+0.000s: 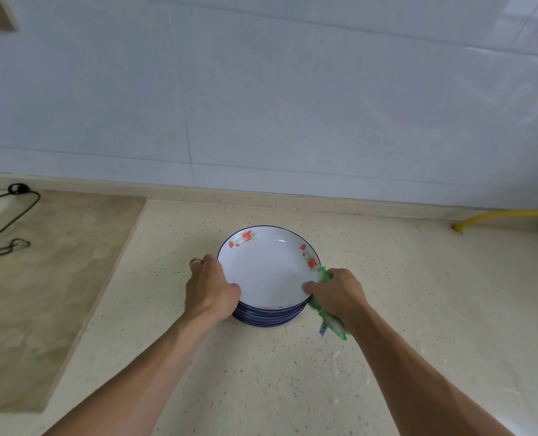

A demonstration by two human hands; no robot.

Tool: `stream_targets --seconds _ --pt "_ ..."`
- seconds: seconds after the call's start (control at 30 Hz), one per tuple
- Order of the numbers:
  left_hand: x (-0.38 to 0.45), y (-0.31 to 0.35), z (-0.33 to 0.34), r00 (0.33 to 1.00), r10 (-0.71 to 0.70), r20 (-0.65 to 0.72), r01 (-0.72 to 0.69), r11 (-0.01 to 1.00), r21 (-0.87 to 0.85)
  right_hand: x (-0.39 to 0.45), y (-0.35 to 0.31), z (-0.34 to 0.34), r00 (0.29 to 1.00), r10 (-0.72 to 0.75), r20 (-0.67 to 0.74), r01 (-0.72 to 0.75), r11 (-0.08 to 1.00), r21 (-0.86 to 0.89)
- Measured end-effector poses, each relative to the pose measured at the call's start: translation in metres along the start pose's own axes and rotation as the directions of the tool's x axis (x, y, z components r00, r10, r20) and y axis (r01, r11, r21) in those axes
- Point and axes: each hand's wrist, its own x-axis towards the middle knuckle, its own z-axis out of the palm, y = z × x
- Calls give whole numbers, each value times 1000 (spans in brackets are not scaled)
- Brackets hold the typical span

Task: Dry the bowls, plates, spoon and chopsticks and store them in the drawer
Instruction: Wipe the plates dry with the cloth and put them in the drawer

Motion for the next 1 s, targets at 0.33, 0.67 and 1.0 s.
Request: stream_targets --seconds 0.33,0.67,1.0 --pt "-39 35 -3 993 120 -17 -121 987 -105 -39 18 -48 998 48 -29 -33 924 381" --pt "-162 128 48 969 246 34 -240 962 -130 -124 123 -170 987 127 -100 -43 803 595" --pt "-332 236 170 944 238 230 -117 890 -441 -206 293 -315 949 257 -182 -55 706 706"
